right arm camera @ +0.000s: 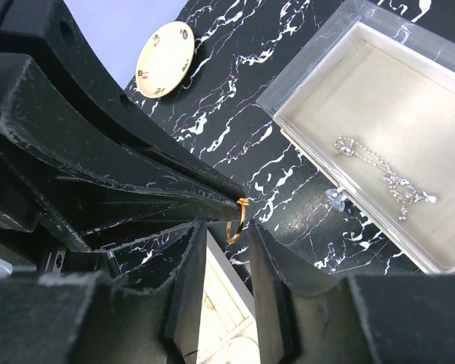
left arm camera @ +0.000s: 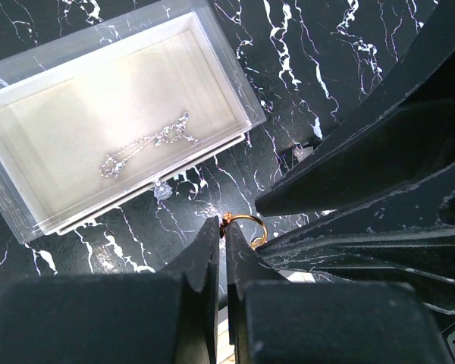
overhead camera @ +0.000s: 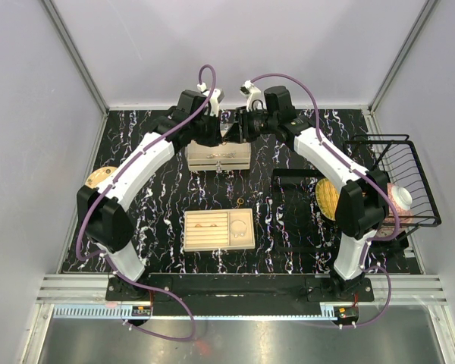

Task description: Organize the mixed jewelry

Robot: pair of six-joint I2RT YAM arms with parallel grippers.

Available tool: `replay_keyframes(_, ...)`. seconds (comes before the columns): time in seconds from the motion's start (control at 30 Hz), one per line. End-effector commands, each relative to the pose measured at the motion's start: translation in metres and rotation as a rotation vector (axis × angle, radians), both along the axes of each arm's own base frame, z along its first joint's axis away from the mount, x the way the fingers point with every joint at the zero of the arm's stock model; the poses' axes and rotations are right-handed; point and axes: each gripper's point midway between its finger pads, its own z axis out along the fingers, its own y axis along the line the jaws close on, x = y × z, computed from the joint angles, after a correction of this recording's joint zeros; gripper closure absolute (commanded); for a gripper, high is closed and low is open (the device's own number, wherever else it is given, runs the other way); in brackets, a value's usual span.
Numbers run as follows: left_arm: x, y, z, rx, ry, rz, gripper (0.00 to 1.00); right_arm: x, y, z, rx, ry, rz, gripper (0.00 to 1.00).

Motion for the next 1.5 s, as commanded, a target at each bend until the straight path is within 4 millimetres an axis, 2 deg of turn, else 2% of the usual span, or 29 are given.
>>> replay_keyframes(0.0,0.004,-0.008,0.019,-0.050,-0.031,0.002,1.00,0.003,0.009,0.018,0.017,-0.064,0.013,0.66)
replay_keyframes(0.67,0.003,-0.007,0.026,-0.064,-0.046,0.006,1.00,0.002,0.008,0.009,-0.006,-0.056,0.014,0.72)
replay_keyframes(0.77,0.003,-0.007,0.026,-0.067,-0.046,0.007,1.00,0.002,0.008,0.009,-0.005,-0.057,0.018,0.77)
replay_keyframes(0.87,0.002,-0.007,0.025,-0.072,-0.042,0.007,1.00,0.001,0.009,0.008,-0.006,-0.055,0.023,0.88)
replay_keyframes(0.9,0.002,-0.008,0.024,-0.074,-0.041,0.009,1.00,0.000,0.010,0.008,-0.005,-0.054,0.025,0.95)
replay_keyframes(0.93,0.001,-0.008,0.025,-0.078,-0.041,0.009,1.00,0.001,0.010,0.008,-0.005,-0.053,0.024,0.99)
replay_keyframes(1.17,-0.005,-0.012,0.029,-0.124,-0.039,-0.024,1.00,0.002,0.006,0.007,-0.022,-0.062,0.006,1.00)
replay_keyframes(1.3,-0.007,-0.007,0.050,-0.209,-0.054,-0.075,0.87,0.000,0.003,0.009,-0.037,-0.079,0.003,1.00)
replay_keyframes(1.43,-0.007,0.003,0.067,-0.265,-0.090,-0.146,0.66,-0.003,0.000,0.011,-0.047,-0.092,0.007,1.00)
replay_keyframes(1.47,-0.009,0.008,0.070,-0.294,-0.089,-0.179,0.63,-0.004,-0.001,0.012,-0.050,-0.098,0.012,1.00)
